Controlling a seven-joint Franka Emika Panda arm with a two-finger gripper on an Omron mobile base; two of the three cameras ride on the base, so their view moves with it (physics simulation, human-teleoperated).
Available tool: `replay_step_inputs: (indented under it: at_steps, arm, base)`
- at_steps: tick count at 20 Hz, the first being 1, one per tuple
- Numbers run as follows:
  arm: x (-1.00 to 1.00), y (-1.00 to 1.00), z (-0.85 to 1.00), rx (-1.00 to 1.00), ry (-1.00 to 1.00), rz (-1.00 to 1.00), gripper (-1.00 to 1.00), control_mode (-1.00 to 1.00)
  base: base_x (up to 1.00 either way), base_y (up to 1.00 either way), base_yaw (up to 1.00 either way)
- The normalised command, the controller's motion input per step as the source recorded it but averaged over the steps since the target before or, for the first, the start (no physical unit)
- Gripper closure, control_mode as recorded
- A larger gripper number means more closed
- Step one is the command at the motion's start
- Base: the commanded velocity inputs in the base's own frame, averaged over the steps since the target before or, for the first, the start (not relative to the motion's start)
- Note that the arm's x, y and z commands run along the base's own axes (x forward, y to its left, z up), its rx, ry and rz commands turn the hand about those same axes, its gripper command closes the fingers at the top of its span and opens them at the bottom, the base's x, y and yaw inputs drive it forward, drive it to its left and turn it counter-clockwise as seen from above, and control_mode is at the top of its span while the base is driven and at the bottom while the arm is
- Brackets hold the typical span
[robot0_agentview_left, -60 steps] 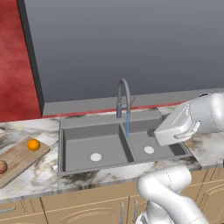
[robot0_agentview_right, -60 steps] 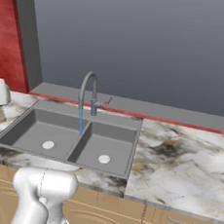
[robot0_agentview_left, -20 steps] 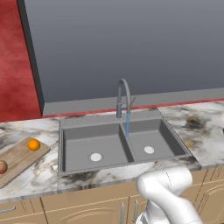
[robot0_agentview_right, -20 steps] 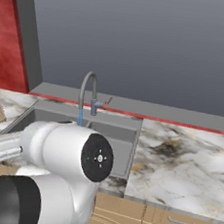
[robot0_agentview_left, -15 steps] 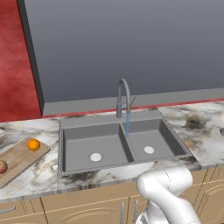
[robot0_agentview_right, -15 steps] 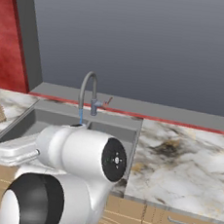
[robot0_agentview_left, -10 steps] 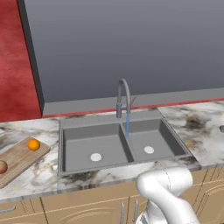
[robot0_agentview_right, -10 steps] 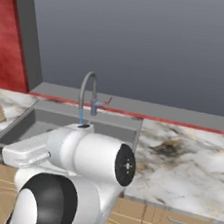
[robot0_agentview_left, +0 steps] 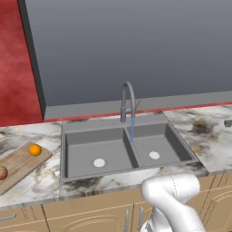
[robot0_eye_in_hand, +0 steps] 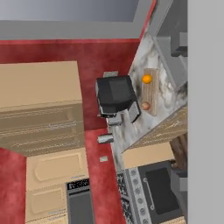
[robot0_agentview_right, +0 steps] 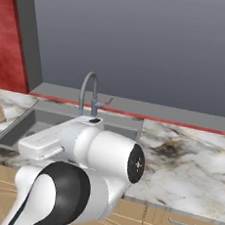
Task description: Pick the peach, orange from the sink and place them on the cutting board to airdry. Then turn off the sink faucet.
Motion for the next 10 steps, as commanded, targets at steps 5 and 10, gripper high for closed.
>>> replay_step_inputs:
  at_steps: [5,10]
  arm:
    - [0.43,-0.01,0.03,0.03,-0.01,0.00,-1.00,-1.00]
    - [0.56,0.00,0.00,0.04,0.00,0.00,-1.00,-1.00]
  base:
    - [0.00,0.00,0.00]
    - [0.00,0.00,0.00]
